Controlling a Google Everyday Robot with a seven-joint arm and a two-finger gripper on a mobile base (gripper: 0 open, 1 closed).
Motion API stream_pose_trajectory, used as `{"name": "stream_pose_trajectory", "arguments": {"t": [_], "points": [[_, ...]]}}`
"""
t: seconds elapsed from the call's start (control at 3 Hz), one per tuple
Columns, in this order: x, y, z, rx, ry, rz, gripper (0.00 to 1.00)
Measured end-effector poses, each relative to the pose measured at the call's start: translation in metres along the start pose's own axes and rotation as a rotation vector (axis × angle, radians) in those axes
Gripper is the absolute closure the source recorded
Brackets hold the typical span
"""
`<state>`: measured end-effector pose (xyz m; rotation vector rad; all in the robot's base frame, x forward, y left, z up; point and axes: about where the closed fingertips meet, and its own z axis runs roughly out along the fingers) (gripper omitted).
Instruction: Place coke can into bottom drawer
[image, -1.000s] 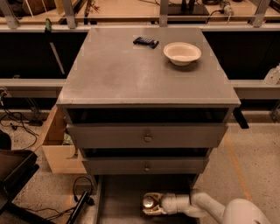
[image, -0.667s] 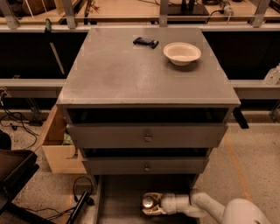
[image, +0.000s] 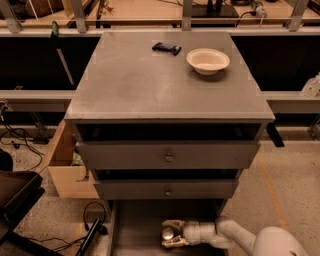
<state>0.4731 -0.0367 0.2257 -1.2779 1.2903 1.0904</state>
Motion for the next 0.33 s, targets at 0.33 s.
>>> {"name": "stream_pose_trajectory", "arguments": {"t": [0.33], "points": [[-0.0001,0.0009,0.0022,-0.003,-0.003,0.001,0.0]]}}
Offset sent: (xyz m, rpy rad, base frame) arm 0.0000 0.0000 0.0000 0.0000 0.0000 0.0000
